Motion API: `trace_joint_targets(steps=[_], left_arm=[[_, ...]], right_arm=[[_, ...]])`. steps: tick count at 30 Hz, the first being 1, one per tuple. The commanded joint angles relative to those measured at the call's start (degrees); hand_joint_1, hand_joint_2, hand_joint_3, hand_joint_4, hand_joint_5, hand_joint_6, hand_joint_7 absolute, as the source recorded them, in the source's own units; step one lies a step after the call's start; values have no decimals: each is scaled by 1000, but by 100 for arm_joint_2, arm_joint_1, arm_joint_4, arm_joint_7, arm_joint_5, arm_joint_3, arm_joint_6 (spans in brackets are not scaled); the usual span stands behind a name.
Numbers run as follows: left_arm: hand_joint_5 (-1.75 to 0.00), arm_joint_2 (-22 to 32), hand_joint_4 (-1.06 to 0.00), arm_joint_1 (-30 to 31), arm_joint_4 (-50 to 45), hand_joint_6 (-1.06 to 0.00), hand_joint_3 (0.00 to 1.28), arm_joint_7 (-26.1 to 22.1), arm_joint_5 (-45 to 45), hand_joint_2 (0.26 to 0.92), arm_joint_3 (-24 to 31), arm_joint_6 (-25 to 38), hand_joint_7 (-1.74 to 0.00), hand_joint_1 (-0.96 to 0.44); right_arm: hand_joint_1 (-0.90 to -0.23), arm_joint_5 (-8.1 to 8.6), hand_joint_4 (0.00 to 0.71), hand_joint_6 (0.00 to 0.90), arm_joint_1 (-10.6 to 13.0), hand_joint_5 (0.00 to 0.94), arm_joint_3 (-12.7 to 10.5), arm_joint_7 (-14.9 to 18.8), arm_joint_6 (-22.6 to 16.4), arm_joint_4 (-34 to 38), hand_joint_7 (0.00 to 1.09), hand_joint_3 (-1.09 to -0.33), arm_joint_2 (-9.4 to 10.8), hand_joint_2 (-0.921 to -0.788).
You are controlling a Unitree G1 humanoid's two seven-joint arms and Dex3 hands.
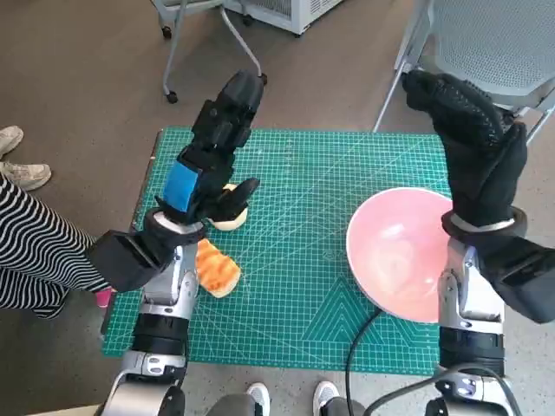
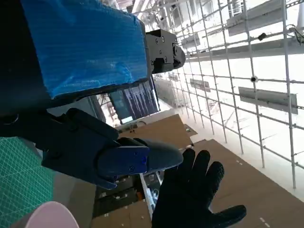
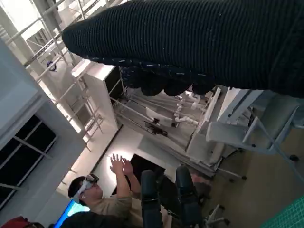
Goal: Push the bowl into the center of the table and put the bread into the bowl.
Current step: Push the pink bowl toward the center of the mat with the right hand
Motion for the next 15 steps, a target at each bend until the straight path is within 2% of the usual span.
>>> trace_joint_targets(steps=[1, 15], left_arm=[[-3, 16, -47, -99, -7, 1, 425, -5, -54, 921, 8, 18, -293, -621], [-2, 22, -46, -106, -35, 1, 426, -15, -68, 921, 7, 46, -290, -619]], right_arm=[[-621, -5, 123, -1, 90, 0, -10, 36, 40, 45, 507, -661, -34, -921], [-620, -22, 124, -1, 75, 0, -15, 28, 32, 58, 507, -660, -43, -921]])
